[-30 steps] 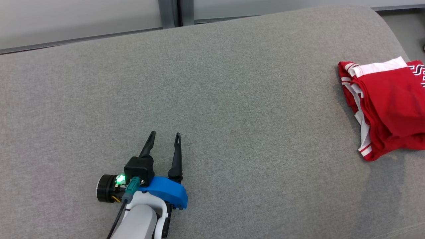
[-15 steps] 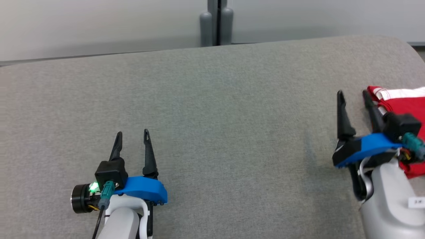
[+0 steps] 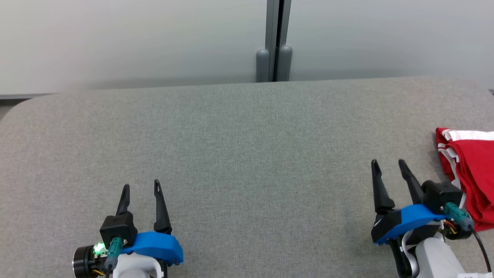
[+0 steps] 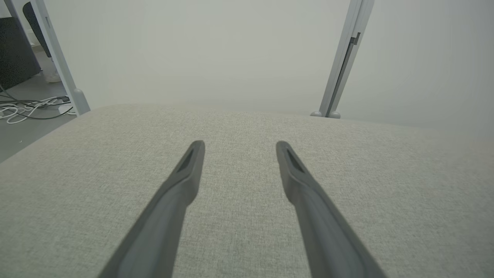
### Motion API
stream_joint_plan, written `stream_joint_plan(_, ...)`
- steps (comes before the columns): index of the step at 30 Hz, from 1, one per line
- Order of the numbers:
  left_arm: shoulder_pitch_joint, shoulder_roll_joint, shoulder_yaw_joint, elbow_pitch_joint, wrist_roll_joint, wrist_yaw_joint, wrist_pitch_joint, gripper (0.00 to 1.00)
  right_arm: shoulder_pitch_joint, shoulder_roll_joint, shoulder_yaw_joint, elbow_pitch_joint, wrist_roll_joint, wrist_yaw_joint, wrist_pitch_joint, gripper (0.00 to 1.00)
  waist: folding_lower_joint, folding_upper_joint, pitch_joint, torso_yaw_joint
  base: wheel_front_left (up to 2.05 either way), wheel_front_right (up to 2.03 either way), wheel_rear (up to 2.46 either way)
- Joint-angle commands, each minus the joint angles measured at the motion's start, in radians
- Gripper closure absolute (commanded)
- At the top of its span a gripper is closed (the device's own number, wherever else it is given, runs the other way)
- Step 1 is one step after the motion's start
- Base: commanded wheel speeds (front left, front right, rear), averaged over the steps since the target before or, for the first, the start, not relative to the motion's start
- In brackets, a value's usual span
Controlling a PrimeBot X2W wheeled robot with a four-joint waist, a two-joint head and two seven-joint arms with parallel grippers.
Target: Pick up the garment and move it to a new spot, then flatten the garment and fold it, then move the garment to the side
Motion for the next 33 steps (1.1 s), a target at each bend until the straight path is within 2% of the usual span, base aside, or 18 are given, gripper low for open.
stream_joint_plan(1, 0.009, 0.000, 0.007, 0.002, 0.006, -0.002, -0.002, 0.00, 0.023, 0.000, 0.011, 0.002, -0.007, 0.000, -0.004, 0.00, 0.0001, 0.0001, -0.016, -0.007, 0.00, 0.00, 0.00)
stream_joint_plan(13, 0.075, 0.000, 0.031, -0.010, -0.018, -0.048, -0.002, 0.00, 0.065, 0.000, 0.043, -0.002, 0.030, 0.000, -0.004, 0.00, 0.0001, 0.0001, -0.104, -0.013, 0.00, 0.00, 0.00)
stream_joint_plan(18, 0.082, 0.000, 0.038, -0.022, -0.051, -0.089, -0.002, 0.00, 0.071, 0.000, 0.052, -0.009, 0.048, 0.000, -0.005, 0.00, 0.0001, 0.0001, -0.113, -0.015, 0.00, 0.00, 0.00)
stream_joint_plan(19, 0.079, 0.000, 0.031, -0.016, -0.054, -0.090, 0.001, 1.00, 0.059, 0.002, 0.050, -0.001, 0.044, 0.000, 0.001, 1.00, 0.0001, 0.0000, -0.114, -0.015, 0.00, 0.00, 0.00)
stream_joint_plan(24, 0.107, -0.001, 0.030, 0.020, -0.072, -0.091, 0.012, 1.00, 0.084, 0.006, 0.046, 0.034, 0.058, 0.000, 0.014, 1.00, 0.0001, 0.0000, -0.114, -0.015, 0.00, 0.00, 0.00)
stream_joint_plan(33, 0.095, -0.001, 0.062, -0.002, -0.236, -0.117, 0.058, 1.00, 0.095, 0.005, 0.031, -0.005, 0.233, 0.000, 0.062, 1.00, 0.0001, 0.0000, -0.112, -0.013, 0.00, 0.00, 0.00)
